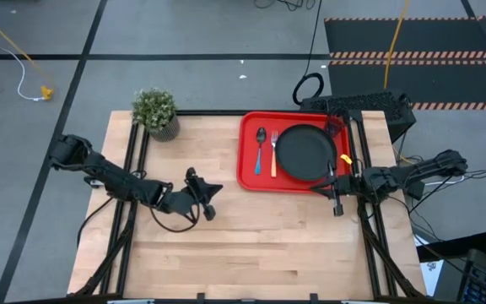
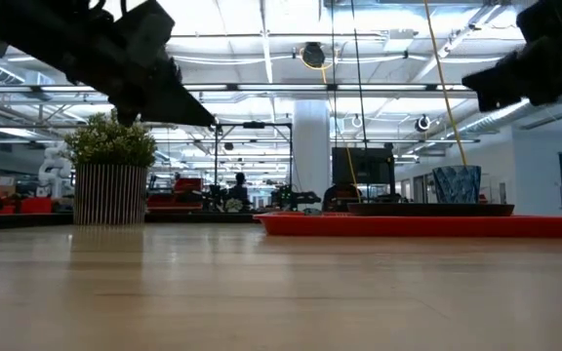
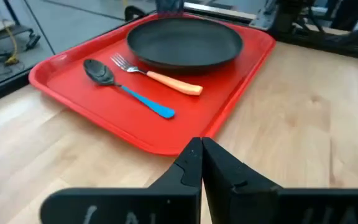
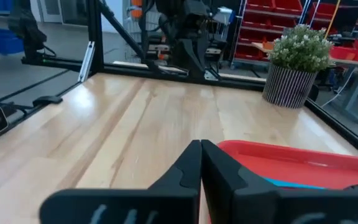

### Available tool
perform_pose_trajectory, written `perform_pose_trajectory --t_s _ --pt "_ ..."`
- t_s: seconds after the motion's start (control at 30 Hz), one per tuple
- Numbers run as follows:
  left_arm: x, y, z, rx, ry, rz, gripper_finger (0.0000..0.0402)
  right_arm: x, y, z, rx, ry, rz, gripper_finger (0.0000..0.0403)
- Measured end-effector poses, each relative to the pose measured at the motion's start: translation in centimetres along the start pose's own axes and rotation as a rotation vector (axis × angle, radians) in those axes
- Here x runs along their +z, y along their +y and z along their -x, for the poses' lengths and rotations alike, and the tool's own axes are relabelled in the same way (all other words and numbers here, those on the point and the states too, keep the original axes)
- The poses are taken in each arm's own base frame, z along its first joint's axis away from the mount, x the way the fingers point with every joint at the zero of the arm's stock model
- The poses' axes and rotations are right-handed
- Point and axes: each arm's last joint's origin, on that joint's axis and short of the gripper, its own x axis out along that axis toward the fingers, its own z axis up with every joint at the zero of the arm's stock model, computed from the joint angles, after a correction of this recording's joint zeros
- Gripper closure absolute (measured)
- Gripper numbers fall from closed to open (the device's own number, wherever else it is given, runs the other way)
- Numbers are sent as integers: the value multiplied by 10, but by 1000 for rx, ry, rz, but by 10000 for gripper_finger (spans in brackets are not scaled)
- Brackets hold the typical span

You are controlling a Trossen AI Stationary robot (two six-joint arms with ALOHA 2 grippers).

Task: Pick and place plate/cup/fork/spoon on tray
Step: Return to Home Position

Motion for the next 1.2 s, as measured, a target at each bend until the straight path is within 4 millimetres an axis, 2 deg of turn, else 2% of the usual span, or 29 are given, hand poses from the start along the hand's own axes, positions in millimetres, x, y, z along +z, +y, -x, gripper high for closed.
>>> perform_pose_trajectory --t_s 0.13,0.27,0.63,0.9,1.03,1.2 --pt "-4 0 3 -21 -19 -34 390 -8 1 0 22 -10 10 402" --pt "-9 1 6 -45 -66 -80 391 -6 2 1 66 -52 22 402" --pt "-29 25 19 -101 -233 -61 398 -1 0 9 67 -131 61 403" --pt "-29 40 31 -158 -286 -60 398 4 -1 16 64 -208 82 403" --pt "-29 44 39 -243 -307 -113 392 9 -1 17 136 -271 53 403" --pt "-30 51 49 -324 -366 -153 398 7 -3 16 132 -255 39 403"
